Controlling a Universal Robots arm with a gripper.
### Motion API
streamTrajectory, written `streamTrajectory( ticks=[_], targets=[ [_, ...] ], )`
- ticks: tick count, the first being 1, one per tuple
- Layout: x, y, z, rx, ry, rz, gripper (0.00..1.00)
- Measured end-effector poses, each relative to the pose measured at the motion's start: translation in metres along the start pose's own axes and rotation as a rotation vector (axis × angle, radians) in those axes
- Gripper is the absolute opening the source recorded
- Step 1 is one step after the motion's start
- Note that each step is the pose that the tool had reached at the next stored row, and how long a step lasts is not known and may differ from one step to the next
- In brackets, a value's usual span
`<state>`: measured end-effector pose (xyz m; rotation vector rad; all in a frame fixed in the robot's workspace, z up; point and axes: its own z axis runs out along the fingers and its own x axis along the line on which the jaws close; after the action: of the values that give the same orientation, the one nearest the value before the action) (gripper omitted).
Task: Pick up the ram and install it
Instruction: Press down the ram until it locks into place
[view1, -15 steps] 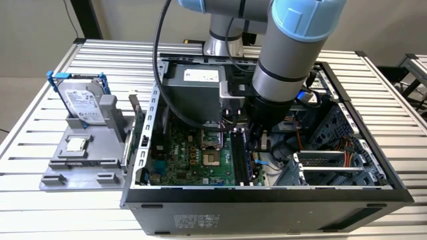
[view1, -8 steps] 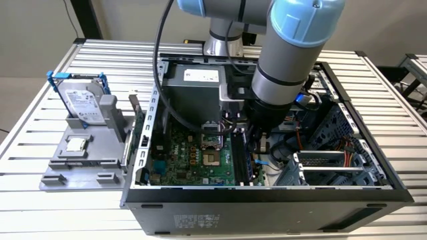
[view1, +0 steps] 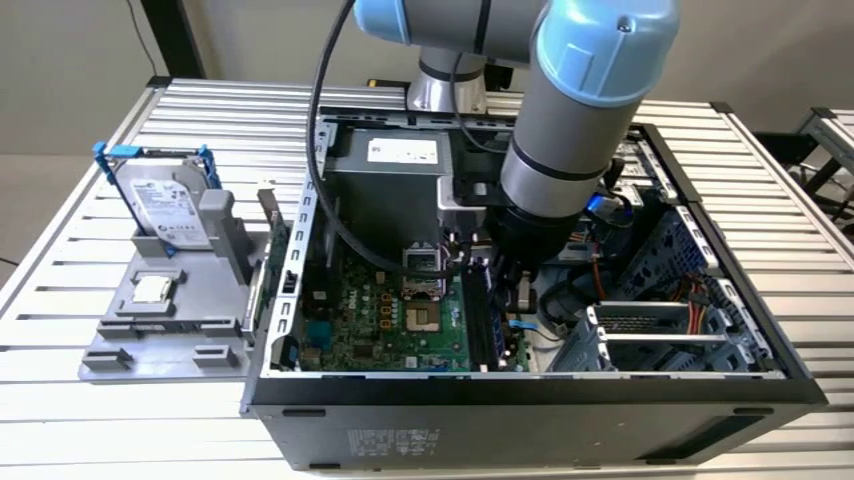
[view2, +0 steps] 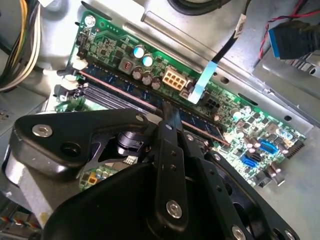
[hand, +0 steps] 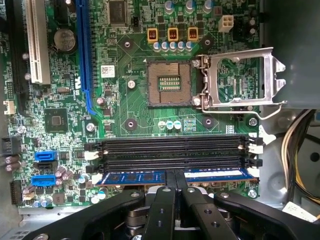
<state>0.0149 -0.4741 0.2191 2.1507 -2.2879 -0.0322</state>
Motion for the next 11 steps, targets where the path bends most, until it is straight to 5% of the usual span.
streamTrajectory(
  ticks=[6,11],
  targets=[
    [-0.0006,0.0,-0.004,0.0007,-0.0038,0.0,0.0],
    [-0.0004,0.0004,-0.0271,0.0,-0.0002,0.0,0.0]
  ],
)
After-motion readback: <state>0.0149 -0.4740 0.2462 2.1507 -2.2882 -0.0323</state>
